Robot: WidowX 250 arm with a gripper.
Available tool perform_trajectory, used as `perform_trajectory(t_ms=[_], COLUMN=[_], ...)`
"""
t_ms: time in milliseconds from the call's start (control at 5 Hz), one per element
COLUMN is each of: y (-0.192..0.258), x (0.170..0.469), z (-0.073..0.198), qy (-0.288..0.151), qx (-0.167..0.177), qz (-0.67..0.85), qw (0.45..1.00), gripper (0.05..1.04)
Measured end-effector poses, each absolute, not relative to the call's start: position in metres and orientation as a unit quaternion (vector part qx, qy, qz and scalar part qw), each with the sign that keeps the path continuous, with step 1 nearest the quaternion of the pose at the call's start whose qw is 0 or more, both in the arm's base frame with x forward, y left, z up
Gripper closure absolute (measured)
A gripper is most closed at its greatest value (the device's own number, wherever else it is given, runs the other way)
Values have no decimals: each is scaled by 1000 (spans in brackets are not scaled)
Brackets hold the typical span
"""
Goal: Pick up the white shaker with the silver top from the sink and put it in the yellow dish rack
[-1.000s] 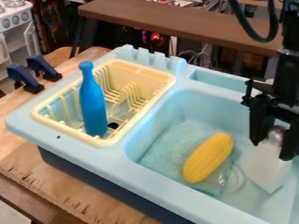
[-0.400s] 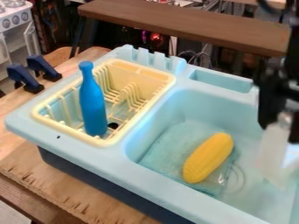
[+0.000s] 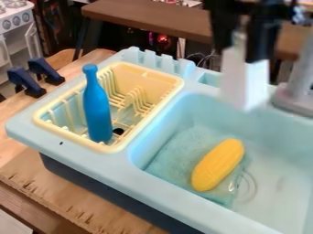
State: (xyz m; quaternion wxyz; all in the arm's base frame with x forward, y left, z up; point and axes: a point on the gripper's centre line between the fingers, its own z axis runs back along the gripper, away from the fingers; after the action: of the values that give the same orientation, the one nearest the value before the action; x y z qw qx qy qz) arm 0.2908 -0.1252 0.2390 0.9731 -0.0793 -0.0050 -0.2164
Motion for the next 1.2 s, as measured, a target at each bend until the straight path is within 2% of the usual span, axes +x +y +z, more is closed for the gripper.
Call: perform_trajectory(t_ms=[200,600,800,1200], y=[-96,-40,-22,-3], x=[284,288,291,283], z=[253,254,246,218], qy=[-15,0,17,54], qx=[-85,-62,-38,-40], qz=[-204,-171,-154,-119], qw=[975,983,987,991], gripper=[464,464,464,464])
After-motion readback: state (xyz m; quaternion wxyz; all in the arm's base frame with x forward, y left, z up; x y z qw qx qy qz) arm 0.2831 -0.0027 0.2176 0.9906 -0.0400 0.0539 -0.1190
